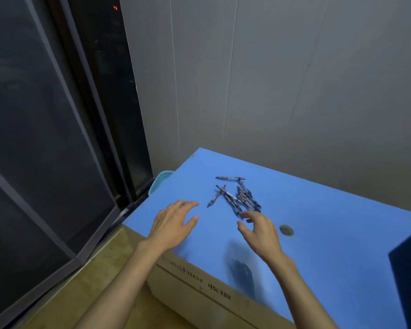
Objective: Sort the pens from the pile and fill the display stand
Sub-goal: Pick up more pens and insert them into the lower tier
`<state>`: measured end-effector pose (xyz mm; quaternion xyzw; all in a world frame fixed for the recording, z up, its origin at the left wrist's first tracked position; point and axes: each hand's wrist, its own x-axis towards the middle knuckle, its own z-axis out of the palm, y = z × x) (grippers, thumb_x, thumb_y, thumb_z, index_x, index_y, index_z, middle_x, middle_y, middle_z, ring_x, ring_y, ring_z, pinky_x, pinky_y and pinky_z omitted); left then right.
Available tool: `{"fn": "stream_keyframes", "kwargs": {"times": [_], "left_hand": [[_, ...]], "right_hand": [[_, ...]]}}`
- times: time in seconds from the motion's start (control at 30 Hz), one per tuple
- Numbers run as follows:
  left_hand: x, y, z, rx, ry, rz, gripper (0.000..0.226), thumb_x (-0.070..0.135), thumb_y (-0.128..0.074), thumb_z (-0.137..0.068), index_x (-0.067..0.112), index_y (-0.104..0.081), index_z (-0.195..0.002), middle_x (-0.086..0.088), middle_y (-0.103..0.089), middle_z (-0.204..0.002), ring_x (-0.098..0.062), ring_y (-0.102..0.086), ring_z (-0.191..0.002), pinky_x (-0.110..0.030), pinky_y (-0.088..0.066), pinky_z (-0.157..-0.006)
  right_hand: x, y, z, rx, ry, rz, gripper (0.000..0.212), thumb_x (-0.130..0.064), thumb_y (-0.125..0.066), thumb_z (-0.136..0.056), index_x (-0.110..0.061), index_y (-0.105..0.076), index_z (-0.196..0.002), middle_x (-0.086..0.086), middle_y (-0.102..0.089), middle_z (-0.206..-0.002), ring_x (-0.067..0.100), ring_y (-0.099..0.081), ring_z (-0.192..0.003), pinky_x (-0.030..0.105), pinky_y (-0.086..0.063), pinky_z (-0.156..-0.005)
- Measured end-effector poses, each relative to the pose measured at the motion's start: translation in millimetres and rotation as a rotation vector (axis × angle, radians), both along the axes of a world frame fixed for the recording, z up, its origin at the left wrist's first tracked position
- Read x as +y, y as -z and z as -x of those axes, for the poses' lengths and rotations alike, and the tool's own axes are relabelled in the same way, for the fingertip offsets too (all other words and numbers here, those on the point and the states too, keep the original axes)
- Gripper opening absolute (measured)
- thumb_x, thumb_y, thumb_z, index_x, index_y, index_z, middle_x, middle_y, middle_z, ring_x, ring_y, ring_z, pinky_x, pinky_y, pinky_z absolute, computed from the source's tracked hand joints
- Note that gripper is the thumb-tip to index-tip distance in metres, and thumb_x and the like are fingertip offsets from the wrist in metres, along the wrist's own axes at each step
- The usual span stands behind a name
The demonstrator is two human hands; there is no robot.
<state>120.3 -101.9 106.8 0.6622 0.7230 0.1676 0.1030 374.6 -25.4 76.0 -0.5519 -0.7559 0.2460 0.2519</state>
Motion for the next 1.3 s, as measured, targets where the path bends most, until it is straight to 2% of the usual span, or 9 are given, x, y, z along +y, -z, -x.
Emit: {"fn": "stream_keyframes", "kwargs": {"times": [0.17, 0.37, 0.63, 0.73, 0.9, 1.03, 1.13, 1.3], "left_hand": [[77, 2, 34, 0.026, 0.077, 0.004, 0.039, 0.04, -0.045, -0.105, 0.035, -0.051, -0.143, 0.01, -0.052, -0.143, -0.018, -0.048, -0.133, -0.036, -0.04, -0.104], [141, 34, 46, 0.016, 0.158, 0.076, 0.04, 0.029, -0.044, -0.105, 0.035, -0.051, -0.144, 0.009, -0.052, -0.145, -0.018, -0.048, -0.133, -0.034, -0.038, -0.106], [217, 72, 45, 0.018, 0.32, 0.181, 0.039, 0.025, -0.05, -0.101, 0.032, -0.055, -0.139, 0.001, -0.057, -0.136, -0.025, -0.055, -0.125, -0.038, -0.045, -0.099], [236, 85, 46, -0.007, 0.357, 0.147, 0.04, 0.02, -0.048, -0.101, 0.032, -0.057, -0.138, 0.0, -0.058, -0.133, -0.026, -0.056, -0.121, -0.039, -0.047, -0.096], [265, 104, 52, -0.064, 0.434, 0.071, 0.042, 0.011, -0.051, -0.098, 0.029, -0.061, -0.135, 0.0, -0.059, -0.129, -0.027, -0.059, -0.116, -0.039, -0.048, -0.092], [288, 113, 50, -0.063, 0.508, 0.098, 0.042, 0.012, -0.052, -0.099, 0.028, -0.059, -0.137, 0.0, -0.058, -0.13, -0.028, -0.058, -0.118, -0.04, -0.047, -0.094], [302, 121, 48, -0.007, 0.574, 0.085, 0.04, 0.016, -0.051, -0.101, 0.031, -0.059, -0.138, 0.001, -0.06, -0.127, -0.026, -0.057, -0.116, -0.038, -0.041, -0.092], [322, 129, 45, 0.044, 0.703, -0.002, 0.023, 0.025, -0.061, -0.1, 0.031, -0.071, -0.119, 0.004, -0.069, -0.104, -0.026, -0.06, -0.1, -0.036, -0.037, -0.079]], "right_hand": [[57, 1, 29, 0.004, 0.075, 0.015, 0.028, -0.032, -0.062, -0.09, -0.027, -0.069, -0.117, -0.011, -0.069, -0.115, 0.013, -0.064, -0.107, 0.031, -0.05, -0.085], [102, 13, 28, -0.014, 0.188, 0.032, 0.028, -0.03, -0.064, -0.088, -0.03, -0.069, -0.115, -0.008, -0.069, -0.117, 0.016, -0.065, -0.107, 0.036, -0.052, -0.088], [109, 24, 25, -0.041, 0.309, 0.082, 0.028, -0.027, -0.063, -0.087, -0.029, -0.07, -0.114, -0.009, -0.07, -0.113, 0.015, -0.066, -0.104, 0.037, -0.052, -0.088], [105, 26, 29, -0.035, 0.392, 0.086, 0.026, -0.026, -0.063, -0.088, -0.027, -0.071, -0.113, -0.006, -0.072, -0.108, 0.015, -0.067, -0.098, 0.037, -0.053, -0.087], [86, 34, 43, 0.011, 0.518, 0.105, 0.021, -0.022, -0.065, -0.088, -0.023, -0.072, -0.108, -0.01, -0.072, -0.103, 0.007, -0.067, -0.094, 0.03, -0.053, -0.086], [78, 40, 58, 0.003, 0.567, 0.138, 0.023, -0.026, -0.067, -0.087, -0.026, -0.072, -0.11, -0.015, -0.071, -0.105, 0.003, -0.066, -0.092, 0.031, -0.053, -0.086], [77, 39, 68, -0.016, 0.611, 0.15, 0.024, -0.028, -0.067, -0.087, -0.025, -0.071, -0.111, -0.013, -0.071, -0.105, 0.003, -0.066, -0.093, 0.03, -0.053, -0.086], [70, 42, 75, -0.036, 0.663, 0.188, 0.021, -0.026, -0.066, -0.087, -0.024, -0.072, -0.108, -0.013, -0.072, -0.102, 0.002, -0.066, -0.091, 0.026, -0.052, -0.084]]}}
